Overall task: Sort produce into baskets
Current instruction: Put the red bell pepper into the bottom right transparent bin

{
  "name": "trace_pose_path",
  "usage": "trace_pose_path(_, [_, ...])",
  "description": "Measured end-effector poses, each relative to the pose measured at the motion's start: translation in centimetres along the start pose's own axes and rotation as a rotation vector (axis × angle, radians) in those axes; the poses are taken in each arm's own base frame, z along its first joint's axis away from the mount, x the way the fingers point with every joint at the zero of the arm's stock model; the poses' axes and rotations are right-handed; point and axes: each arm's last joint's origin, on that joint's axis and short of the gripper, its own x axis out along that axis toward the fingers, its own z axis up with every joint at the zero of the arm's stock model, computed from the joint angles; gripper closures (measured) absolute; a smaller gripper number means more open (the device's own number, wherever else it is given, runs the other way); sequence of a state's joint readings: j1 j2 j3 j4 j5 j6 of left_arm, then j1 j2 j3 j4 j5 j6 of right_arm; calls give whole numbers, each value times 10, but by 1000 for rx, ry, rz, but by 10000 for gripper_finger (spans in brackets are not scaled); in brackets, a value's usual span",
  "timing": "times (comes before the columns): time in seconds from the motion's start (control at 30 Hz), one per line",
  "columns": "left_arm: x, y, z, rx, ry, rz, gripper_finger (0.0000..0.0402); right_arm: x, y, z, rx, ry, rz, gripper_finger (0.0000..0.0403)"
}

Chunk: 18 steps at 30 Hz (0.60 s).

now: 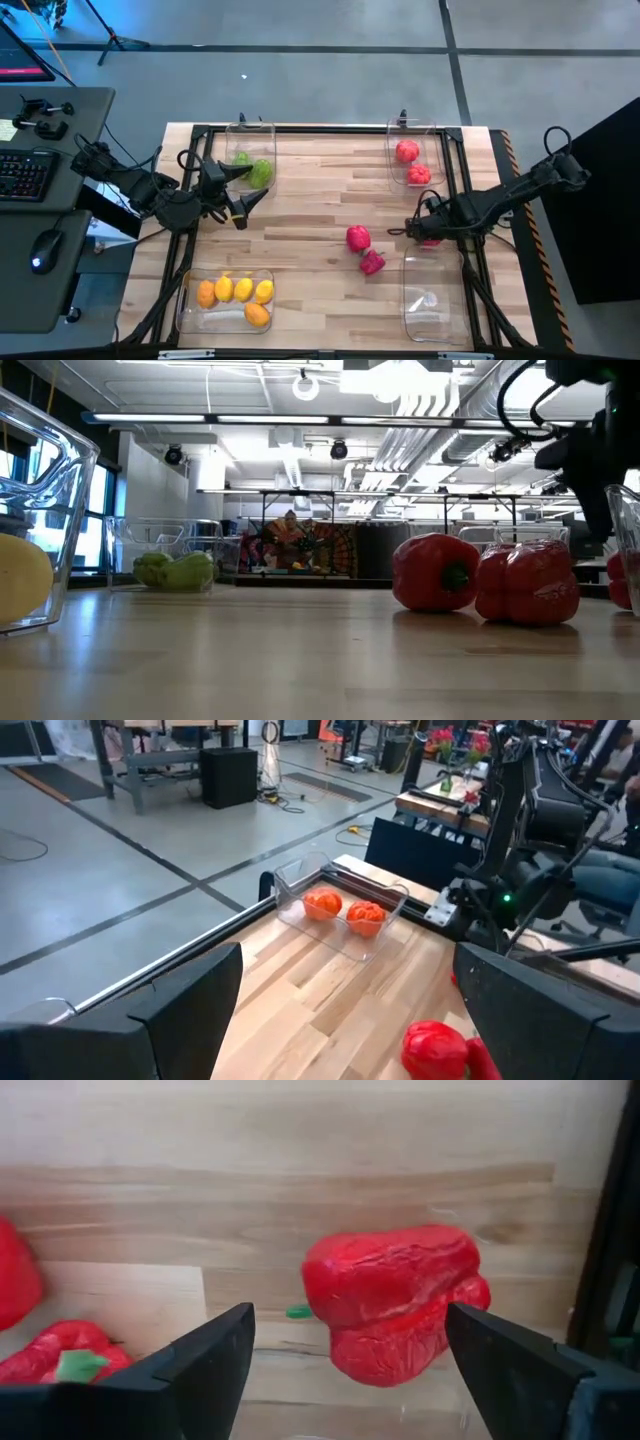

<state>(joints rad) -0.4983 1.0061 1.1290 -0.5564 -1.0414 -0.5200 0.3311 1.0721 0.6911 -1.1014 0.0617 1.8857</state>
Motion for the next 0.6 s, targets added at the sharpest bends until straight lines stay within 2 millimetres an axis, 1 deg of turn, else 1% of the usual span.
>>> trace_pose_path(0.1, [1,0,0,21,4,-3,51,2,0,1,17,36,-20,98])
trace_pose_path(0.17, [1,1,0,34,6,-4,51,2,1,0,18,60,-25,118])
trace_pose_path(0.27, [1,0,0,53,6,-5,51,4,2,0,38,61,-39,162])
trace_pose_path(0.43, [1,0,0,70,7,-6,51,12,9,0,50,60,-61,251])
trace_pose_path(0.5, [1,1,0,73,8,-5,51,15,15,0,46,60,-52,280])
trace_pose_path(0.6, [1,1,0,75,10,-5,51,21,28,3,28,48,11,312])
